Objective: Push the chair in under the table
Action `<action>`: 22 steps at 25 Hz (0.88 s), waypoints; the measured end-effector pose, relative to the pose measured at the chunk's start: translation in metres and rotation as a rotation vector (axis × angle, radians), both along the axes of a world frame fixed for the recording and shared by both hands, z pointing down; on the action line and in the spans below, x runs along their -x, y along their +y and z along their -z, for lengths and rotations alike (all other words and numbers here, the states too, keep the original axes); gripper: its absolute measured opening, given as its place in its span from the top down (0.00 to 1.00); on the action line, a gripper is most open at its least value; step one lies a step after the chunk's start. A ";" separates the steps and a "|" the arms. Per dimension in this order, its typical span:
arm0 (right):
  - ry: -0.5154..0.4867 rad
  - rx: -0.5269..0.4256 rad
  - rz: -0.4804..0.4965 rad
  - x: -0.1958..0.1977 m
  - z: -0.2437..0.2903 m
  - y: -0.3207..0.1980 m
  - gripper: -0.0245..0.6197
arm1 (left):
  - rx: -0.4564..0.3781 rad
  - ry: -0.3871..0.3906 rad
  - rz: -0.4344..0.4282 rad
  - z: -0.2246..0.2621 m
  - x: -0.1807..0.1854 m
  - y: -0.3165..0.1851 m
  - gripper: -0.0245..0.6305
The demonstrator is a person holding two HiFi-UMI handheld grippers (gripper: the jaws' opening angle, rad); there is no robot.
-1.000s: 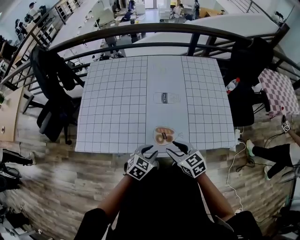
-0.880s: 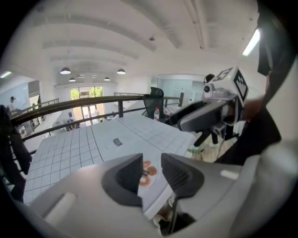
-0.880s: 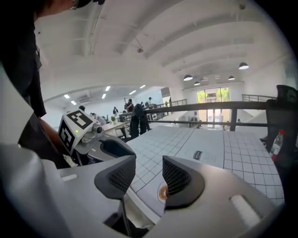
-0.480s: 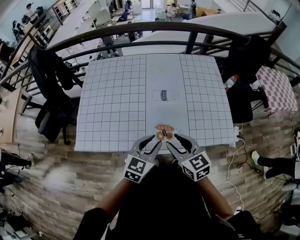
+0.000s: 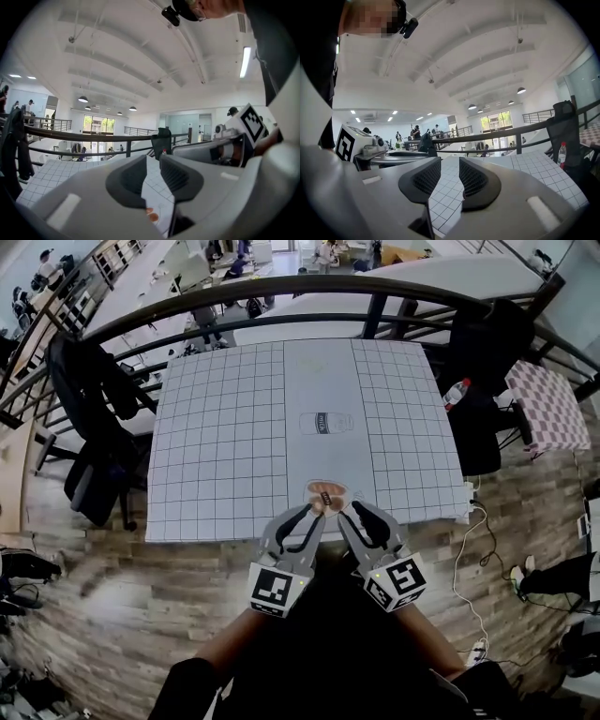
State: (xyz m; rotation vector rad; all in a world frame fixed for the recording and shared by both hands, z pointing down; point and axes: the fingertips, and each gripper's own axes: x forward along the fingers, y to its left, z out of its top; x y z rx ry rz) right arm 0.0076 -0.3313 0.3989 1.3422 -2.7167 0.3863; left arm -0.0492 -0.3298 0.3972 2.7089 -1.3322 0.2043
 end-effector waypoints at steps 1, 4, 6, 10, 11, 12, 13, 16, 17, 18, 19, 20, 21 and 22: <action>0.002 -0.006 -0.008 -0.001 0.002 0.000 0.79 | -0.007 0.002 0.001 0.001 0.000 0.000 0.83; 0.011 -0.011 -0.020 0.000 0.002 0.001 0.90 | -0.025 0.010 0.007 0.003 0.003 0.001 0.90; 0.016 -0.009 -0.028 0.001 0.000 0.001 0.95 | -0.028 0.008 0.012 0.003 0.005 0.000 0.93; 0.034 -0.020 -0.033 0.004 0.000 0.000 0.96 | -0.019 -0.008 0.009 -0.003 0.006 -0.001 0.95; 0.038 -0.028 -0.036 0.004 0.001 -0.001 0.96 | -0.021 -0.008 0.010 -0.003 0.006 -0.001 0.95; 0.040 -0.039 -0.041 0.004 0.003 -0.001 0.96 | -0.025 -0.007 0.010 -0.003 0.006 -0.001 0.95; 0.040 -0.054 -0.050 0.004 0.006 -0.002 0.96 | -0.031 -0.007 0.010 -0.002 0.007 -0.001 0.95; 0.043 -0.100 -0.071 0.004 0.014 -0.004 0.96 | -0.044 -0.004 0.006 0.001 0.006 -0.002 0.95; 0.046 -0.112 -0.064 0.006 0.016 -0.004 0.96 | -0.046 -0.003 0.006 0.002 0.005 -0.003 0.95; 0.048 -0.126 -0.049 0.009 0.017 -0.004 0.96 | -0.046 -0.004 0.006 0.002 0.005 -0.003 0.95; 0.048 -0.142 -0.035 0.013 0.018 -0.003 0.96 | -0.047 -0.010 0.004 0.002 0.004 -0.004 0.95; 0.048 -0.159 -0.024 0.016 0.020 -0.002 0.96 | -0.050 -0.020 0.001 0.002 0.004 -0.005 0.95; 0.051 -0.175 -0.017 0.018 0.021 -0.002 0.96 | -0.052 -0.030 -0.003 0.002 0.003 -0.006 0.95; 0.057 -0.188 -0.012 0.019 0.023 -0.001 0.96 | -0.055 -0.037 -0.006 0.002 0.003 -0.006 0.95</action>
